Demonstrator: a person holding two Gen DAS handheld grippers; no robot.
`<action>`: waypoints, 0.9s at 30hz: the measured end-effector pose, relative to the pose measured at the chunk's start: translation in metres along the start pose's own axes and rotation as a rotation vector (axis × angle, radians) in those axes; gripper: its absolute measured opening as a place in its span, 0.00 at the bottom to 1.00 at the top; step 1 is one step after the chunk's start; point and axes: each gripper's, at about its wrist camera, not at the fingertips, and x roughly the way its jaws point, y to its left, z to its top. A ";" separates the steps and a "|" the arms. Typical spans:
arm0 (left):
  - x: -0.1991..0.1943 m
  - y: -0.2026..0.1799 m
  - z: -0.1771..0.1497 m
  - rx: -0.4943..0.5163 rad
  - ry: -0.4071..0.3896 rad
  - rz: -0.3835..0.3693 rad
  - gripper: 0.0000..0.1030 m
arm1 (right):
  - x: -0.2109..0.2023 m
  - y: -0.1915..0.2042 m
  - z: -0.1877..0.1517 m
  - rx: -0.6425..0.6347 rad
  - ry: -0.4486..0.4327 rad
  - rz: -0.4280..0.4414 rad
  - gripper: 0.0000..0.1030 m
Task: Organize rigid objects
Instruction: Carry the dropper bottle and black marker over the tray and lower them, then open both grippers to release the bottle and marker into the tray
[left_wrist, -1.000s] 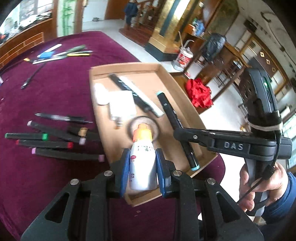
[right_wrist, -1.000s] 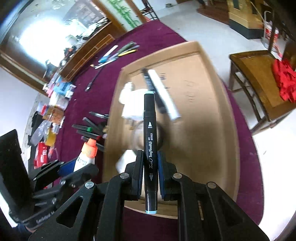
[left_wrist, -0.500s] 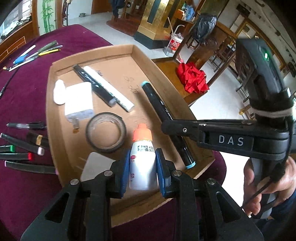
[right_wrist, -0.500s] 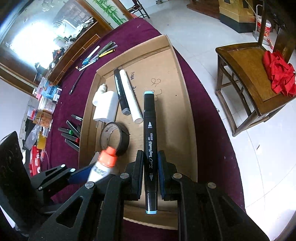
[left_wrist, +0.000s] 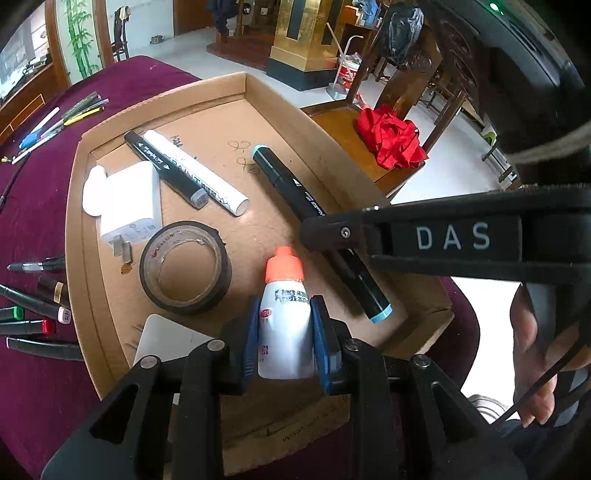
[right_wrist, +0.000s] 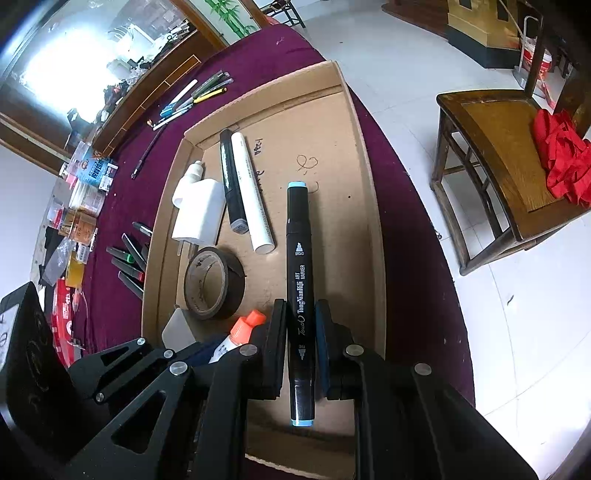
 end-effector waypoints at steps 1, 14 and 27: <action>0.001 0.000 0.000 0.002 0.000 0.004 0.23 | 0.000 0.001 0.000 -0.004 0.000 -0.001 0.13; 0.005 0.003 -0.003 0.019 0.001 0.032 0.23 | 0.006 0.010 0.005 -0.033 0.005 -0.025 0.13; 0.004 0.001 -0.004 0.040 -0.001 0.027 0.23 | 0.009 0.014 0.008 -0.052 0.009 -0.065 0.13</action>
